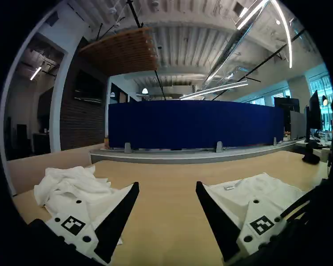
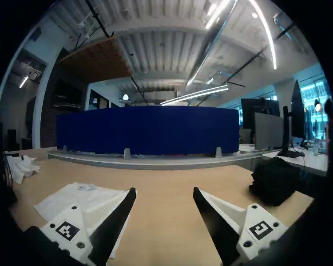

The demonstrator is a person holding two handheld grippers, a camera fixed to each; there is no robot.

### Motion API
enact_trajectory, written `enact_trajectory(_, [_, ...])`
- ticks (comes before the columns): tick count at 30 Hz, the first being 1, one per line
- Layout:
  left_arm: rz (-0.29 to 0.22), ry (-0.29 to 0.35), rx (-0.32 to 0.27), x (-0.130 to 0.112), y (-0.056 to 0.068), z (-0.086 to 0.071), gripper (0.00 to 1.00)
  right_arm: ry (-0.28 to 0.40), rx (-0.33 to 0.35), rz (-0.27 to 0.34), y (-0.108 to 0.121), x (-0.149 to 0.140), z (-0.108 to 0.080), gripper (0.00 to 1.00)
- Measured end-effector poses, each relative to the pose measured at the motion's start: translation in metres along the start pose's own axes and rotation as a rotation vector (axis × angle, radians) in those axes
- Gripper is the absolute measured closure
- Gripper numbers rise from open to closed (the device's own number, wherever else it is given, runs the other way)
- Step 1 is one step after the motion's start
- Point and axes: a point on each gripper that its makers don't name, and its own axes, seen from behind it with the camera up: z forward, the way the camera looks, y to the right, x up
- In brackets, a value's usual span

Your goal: Fold towel

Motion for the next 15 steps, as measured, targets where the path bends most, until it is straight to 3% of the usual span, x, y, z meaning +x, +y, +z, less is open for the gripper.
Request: enact_trajectory(15, [0.000,0.000,0.000,-0.0003,0.0002,-0.0001,0.05,0.000,0.000,0.000,-0.0001,0.0009,0.0008,0.00])
